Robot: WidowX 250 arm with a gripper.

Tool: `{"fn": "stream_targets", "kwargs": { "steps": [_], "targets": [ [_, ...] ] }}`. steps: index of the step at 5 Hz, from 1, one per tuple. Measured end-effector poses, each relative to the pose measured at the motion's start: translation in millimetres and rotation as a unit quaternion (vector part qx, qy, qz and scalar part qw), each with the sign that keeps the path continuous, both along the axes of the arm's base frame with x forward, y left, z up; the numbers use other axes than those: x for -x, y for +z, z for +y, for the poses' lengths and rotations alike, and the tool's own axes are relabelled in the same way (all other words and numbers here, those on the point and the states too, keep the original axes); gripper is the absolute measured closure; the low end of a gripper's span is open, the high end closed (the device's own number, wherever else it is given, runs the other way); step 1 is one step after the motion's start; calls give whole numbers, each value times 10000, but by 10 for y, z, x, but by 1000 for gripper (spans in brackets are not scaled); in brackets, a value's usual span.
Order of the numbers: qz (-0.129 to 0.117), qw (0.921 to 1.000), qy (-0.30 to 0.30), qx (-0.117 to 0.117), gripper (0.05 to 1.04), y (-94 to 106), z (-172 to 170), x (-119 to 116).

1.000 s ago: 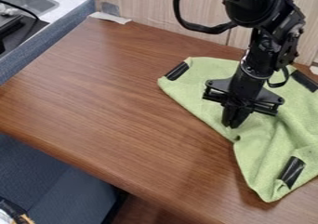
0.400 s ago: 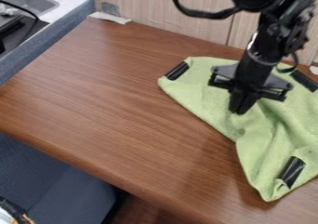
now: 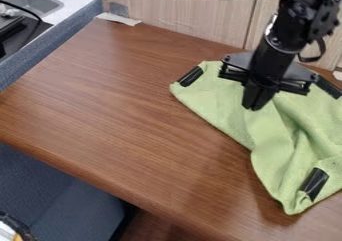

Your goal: Unfold the cloth from top right to bottom left

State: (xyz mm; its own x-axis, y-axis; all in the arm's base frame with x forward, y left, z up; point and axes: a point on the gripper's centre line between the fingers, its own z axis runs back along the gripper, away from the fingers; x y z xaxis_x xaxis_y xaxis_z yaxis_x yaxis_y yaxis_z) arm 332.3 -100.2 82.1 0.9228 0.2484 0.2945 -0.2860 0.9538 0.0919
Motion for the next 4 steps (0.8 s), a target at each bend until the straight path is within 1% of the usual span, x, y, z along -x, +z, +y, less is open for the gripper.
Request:
{"fn": "stream_targets", "kwargs": {
  "steps": [1,2,3,4],
  "targets": [
    [-142,9997,206,28,1029,62,190,241],
    [-145,9988,463,112,1029,32,311,556],
    [-59,9979,637,131,1029,-44,336,788],
    [44,9967,793,158,1029,-168,321,921]
  ]
}}
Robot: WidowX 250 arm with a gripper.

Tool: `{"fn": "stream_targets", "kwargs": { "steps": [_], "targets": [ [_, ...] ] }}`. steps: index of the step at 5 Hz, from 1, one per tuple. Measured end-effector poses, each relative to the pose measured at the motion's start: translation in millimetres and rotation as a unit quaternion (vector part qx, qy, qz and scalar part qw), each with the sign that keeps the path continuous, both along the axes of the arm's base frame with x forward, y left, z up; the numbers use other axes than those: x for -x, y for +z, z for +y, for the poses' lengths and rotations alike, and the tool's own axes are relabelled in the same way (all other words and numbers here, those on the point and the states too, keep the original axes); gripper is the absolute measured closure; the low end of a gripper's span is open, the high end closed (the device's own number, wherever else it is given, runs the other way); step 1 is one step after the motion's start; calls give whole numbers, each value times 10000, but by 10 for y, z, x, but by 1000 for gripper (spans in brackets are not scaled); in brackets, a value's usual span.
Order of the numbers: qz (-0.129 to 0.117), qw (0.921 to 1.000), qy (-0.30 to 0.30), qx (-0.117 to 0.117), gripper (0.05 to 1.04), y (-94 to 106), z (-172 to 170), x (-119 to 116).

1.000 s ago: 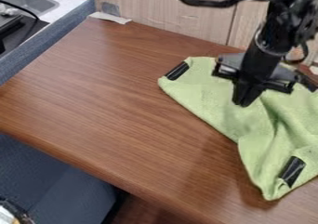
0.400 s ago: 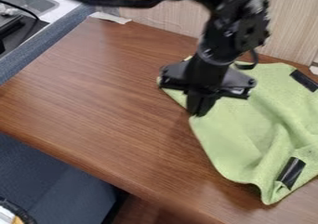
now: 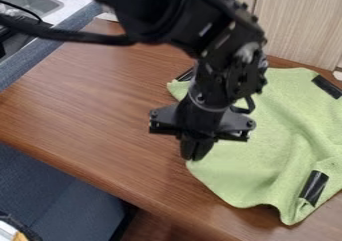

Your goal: Unfold the cloth from top right to bottom left

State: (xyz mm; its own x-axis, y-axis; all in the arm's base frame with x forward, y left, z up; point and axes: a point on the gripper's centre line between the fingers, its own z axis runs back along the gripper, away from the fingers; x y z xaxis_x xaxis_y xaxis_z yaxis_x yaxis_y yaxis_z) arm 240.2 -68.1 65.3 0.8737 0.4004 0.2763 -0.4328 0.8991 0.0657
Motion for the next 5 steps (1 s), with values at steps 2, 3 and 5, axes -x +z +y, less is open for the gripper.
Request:
{"fn": "stream_targets", "kwargs": {
  "steps": [2,3,5],
  "targets": [
    [300,9991,233,-165,1029,-191,57,91],
    [372,9987,305,-145,1022,-257,50,107],
    [648,9975,274,-91,810,-356,40,138]
  ]
}}
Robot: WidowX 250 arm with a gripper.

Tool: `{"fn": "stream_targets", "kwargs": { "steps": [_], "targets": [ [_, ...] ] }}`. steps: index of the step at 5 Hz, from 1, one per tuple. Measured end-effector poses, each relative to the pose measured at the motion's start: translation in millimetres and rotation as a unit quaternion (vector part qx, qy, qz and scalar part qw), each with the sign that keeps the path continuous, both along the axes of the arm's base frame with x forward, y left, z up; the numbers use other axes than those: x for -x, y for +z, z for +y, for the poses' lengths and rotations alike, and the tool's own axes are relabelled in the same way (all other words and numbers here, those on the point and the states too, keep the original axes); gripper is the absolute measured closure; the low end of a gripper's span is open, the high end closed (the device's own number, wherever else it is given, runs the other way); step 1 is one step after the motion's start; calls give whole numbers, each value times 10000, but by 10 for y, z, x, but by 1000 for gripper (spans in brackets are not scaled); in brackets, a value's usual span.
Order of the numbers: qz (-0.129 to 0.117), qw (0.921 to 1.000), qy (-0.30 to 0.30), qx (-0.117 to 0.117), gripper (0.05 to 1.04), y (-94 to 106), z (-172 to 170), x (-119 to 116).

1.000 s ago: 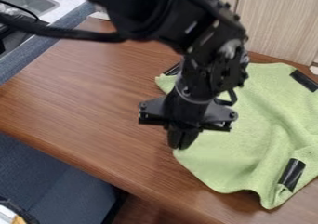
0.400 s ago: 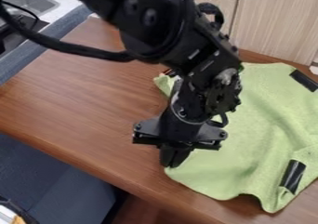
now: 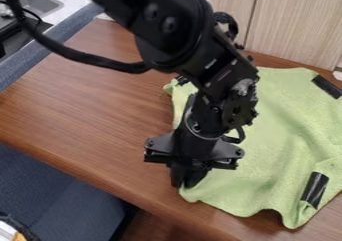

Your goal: Unfold the cloth from top right to bottom left

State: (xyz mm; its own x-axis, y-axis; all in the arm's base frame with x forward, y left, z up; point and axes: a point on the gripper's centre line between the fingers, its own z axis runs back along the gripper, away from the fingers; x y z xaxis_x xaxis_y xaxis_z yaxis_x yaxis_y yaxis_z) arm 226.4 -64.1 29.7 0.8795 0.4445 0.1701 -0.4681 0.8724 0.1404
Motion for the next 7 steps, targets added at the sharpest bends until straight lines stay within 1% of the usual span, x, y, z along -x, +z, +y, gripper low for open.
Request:
{"fn": "stream_targets", "kwargs": {
  "steps": [1,2,3,4,5,6,7],
  "targets": [
    [39,10000,25,-33,532,12,1,-9],
    [74,9999,34,-122,230,43,7,-10],
    [37,9998,-6,-183,67,113,8,-16],
    [-110,9995,-129,-272,73,243,-23,-65],
    [-308,9991,-248,-153,78,401,-93,-172],
    [-537,9978,-329,-193,78,609,-136,-356],
    [-525,9978,-356,-202,81,609,-136,-357]
  ]
}}
